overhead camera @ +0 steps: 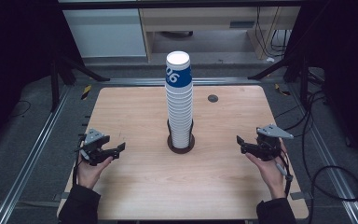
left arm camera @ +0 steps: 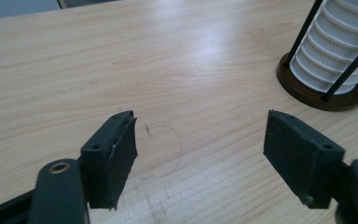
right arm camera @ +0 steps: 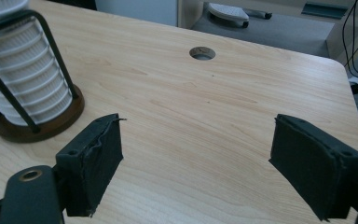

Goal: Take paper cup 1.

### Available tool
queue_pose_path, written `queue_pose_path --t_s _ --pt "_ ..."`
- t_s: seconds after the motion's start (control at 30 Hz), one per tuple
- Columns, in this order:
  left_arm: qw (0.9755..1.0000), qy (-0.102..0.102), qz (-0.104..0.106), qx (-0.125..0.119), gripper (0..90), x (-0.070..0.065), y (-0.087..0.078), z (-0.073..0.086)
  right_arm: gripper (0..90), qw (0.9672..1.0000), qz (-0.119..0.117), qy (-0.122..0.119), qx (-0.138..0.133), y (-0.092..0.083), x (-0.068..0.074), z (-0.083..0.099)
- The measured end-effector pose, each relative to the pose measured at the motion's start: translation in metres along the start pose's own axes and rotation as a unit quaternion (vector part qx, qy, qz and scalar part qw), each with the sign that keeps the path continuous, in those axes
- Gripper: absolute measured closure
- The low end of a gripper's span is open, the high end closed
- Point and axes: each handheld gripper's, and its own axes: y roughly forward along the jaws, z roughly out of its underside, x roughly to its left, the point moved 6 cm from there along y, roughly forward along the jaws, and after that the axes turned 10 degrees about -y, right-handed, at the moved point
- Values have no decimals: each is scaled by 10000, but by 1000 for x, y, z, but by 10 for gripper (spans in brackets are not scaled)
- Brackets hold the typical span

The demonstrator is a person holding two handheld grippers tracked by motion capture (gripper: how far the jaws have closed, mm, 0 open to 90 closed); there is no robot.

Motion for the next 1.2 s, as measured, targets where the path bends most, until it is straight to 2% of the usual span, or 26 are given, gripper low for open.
queue_pose_path --t_s 0.13,0.43,0.47,0.57,0.6,0.63,0.7,0.83,0.87,0.97,1.0,1.03,1.1,1.2 --pt "9999 -13 27 143 199 -1 5 4 163 9997 -205 63 -81 -2 5 -4" --pt "9999 -32 56 155 177 -3 8 6 150 9986 -389 98 -342 -8 13 -25" --pt "9998 -64 96 148 175 -4 8 6 146 9982 -417 10 -427 -10 14 -33" --pt "9998 -50 137 152 176 -5 9 6 139 9975 -478 -6 -520 -12 16 -42" --pt "9998 -9 126 169 176 -6 9 6 126 9968 -494 -22 -635 -14 18 -53" --pt "9998 -9 126 169 176 -6 9 6 126 9968 -494 -22 -635 -14 18 -53" --pt "9998 -15 144 145 176 -7 9 6 120 9953 -539 -51 -802 -16 20 -67" --pt "9998 -1 152 148 174 -8 9 6 119 9940 -608 -57 -910 -18 22 -80" --pt "9997 5 156 164 174 -8 10 6 115 9923 -720 -20 -1006 -20 24 -88" --pt "9997 -35 188 174 174 -9 11 7 113 9915 -714 -68 -1089 -22 25 -98" --pt "9996 -34 196 183 175 -8 11 7 108 9900 -741 -73 -1201 -25 26 -109" --pt "9996 -28 203 193 175 -8 11 7 108 9900 -741 -73 -1201 -25 26 -109" --pt "9996 -51 215 200 177 -9 12 8 96 9872 -826 -94 -1358 -28 29 -126" --pt "9995 -5 222 225 177 -11 13 9 89 9860 -869 -132 -1419 -30 32 -137"
